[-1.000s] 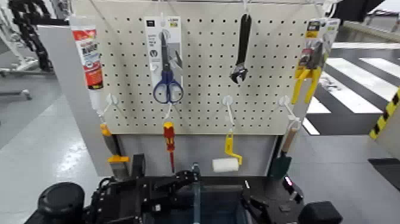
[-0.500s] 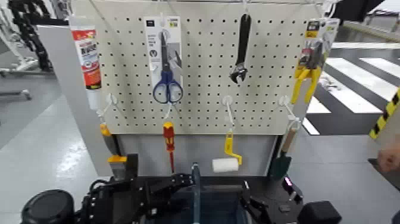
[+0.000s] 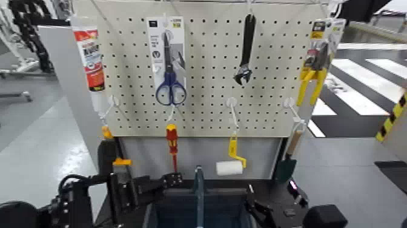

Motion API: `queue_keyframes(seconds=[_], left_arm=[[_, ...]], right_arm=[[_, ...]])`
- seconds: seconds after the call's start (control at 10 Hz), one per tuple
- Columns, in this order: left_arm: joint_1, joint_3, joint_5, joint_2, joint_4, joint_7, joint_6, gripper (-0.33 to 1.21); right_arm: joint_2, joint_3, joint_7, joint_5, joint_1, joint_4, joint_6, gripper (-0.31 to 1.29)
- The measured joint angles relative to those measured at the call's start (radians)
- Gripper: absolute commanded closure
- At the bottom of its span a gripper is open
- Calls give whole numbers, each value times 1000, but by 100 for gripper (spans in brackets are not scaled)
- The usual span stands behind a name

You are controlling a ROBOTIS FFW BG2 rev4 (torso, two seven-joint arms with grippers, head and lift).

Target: Place the crate on the table.

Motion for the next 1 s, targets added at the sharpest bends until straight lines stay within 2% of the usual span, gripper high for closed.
queue_keyframes(seconds=[0.2, 0.4, 0.6, 0.8, 1.0], left_arm=[[83, 16, -182, -9, -125, -8, -117, 11], [167, 4, -424, -30, -216, -61, -280, 11], [243, -24, -652, -58, -261, -87, -452, 11], [314, -53, -841, -89, -277, -67, -599, 11], [366, -82, -987, -107, -277, -56, -693, 11]], right_arm=[[0, -1, 0, 0, 1, 0, 0, 12], [0, -3, 0, 0, 3, -2, 0, 12], [1, -6, 0, 2, 5, -2, 0, 12], [2, -8, 0, 6, 8, -2, 1, 12], [5, -12, 0, 15, 12, -3, 2, 13]])
